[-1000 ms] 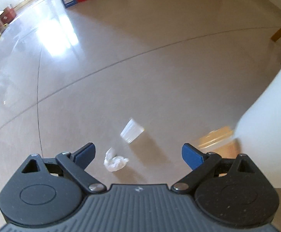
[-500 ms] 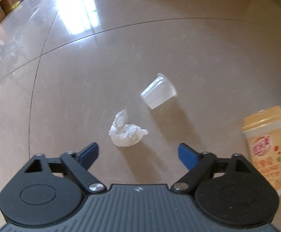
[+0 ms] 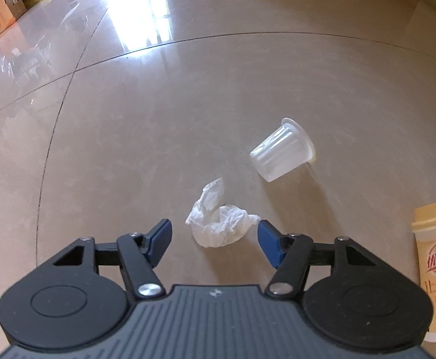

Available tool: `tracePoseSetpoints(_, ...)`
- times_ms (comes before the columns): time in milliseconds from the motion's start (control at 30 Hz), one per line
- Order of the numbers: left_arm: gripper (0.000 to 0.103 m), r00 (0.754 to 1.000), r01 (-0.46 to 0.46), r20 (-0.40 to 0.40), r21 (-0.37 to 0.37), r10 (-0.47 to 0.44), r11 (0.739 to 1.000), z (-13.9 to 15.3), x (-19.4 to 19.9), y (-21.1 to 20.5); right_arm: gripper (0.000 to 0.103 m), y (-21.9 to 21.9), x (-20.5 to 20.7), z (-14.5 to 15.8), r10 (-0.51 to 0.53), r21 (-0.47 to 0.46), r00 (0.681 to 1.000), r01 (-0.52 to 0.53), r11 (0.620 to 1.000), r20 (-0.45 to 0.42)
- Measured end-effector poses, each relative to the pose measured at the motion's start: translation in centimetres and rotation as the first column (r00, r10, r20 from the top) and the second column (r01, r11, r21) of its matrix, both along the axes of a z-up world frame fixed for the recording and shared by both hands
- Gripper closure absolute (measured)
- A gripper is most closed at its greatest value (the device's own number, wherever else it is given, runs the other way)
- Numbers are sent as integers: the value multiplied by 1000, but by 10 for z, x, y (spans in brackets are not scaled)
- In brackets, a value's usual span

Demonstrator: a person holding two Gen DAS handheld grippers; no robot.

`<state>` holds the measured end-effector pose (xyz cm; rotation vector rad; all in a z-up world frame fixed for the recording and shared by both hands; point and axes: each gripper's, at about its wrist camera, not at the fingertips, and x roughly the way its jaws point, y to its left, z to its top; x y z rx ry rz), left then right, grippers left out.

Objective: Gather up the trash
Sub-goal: 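Move the left tool to the white tissue and grasp it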

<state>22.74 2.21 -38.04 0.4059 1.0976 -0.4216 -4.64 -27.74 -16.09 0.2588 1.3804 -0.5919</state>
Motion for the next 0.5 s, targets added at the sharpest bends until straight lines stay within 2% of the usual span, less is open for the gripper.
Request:
tracePoseSetpoints(167, 53, 1000, -21, -7, 2, 21, 1000, -5, 4, 0, 89, -1, 0, 1, -3, 3, 1000, 3, 1000, -1)
tracePoseSetpoints(433, 74, 1000, -19, -3, -6, 19, 1000, -3, 0, 2, 89, -1, 0, 0, -2, 3, 1000, 2, 1000, -1)
tracePoseSetpoints(500, 76, 1000, -17, -3, -5, 17, 1000, -3, 0, 3, 89, -1, 1, 0, -1, 2, 1000, 1, 1000, -2)
